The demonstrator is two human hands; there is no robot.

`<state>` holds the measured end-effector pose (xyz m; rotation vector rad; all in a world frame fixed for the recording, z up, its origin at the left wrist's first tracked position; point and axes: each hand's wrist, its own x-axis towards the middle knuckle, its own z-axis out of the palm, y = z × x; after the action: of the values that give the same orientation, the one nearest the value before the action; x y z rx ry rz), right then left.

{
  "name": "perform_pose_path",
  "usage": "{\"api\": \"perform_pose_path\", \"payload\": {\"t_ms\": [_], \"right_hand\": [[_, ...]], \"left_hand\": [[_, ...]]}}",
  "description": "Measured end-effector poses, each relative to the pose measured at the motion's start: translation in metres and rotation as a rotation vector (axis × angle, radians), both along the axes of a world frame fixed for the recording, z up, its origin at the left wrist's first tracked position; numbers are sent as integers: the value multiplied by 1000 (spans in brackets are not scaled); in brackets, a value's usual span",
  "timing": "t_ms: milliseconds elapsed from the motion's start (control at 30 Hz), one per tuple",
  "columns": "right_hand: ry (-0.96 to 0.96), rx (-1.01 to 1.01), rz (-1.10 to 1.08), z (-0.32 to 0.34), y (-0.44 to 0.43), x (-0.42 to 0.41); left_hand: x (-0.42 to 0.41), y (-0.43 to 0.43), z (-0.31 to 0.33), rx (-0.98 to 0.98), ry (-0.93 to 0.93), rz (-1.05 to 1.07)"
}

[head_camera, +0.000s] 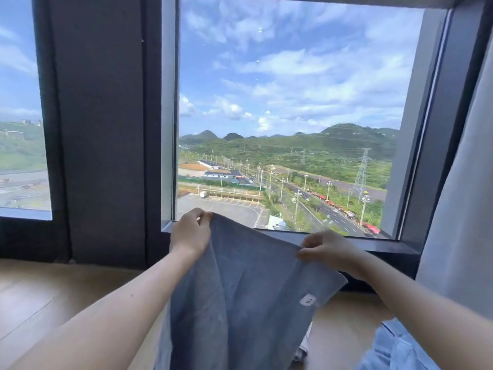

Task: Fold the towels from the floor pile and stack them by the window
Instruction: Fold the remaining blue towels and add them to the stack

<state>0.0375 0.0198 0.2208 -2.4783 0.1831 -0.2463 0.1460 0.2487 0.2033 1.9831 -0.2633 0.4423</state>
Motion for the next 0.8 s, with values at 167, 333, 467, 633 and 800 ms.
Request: {"api": "perform_pose_path", "payload": {"t_ms": [167, 333, 467, 633, 800], "right_hand": [[-165, -59, -10, -12, 9, 4], [-285, -93, 9, -11, 17, 11], [-305, -73, 56, -13, 26, 10], [-294, -81, 101, -9, 33, 6], [-107, -71, 114, -13, 21, 2]], "left_hand": [[-14, -17, -16, -26, 51, -122], [-34, -30, -21, 291, 76, -436], [-43, -34, -25, 321, 42, -475], [-45, -34, -22, 357, -32, -473], [-41, -21, -11, 385, -103, -395]]}}
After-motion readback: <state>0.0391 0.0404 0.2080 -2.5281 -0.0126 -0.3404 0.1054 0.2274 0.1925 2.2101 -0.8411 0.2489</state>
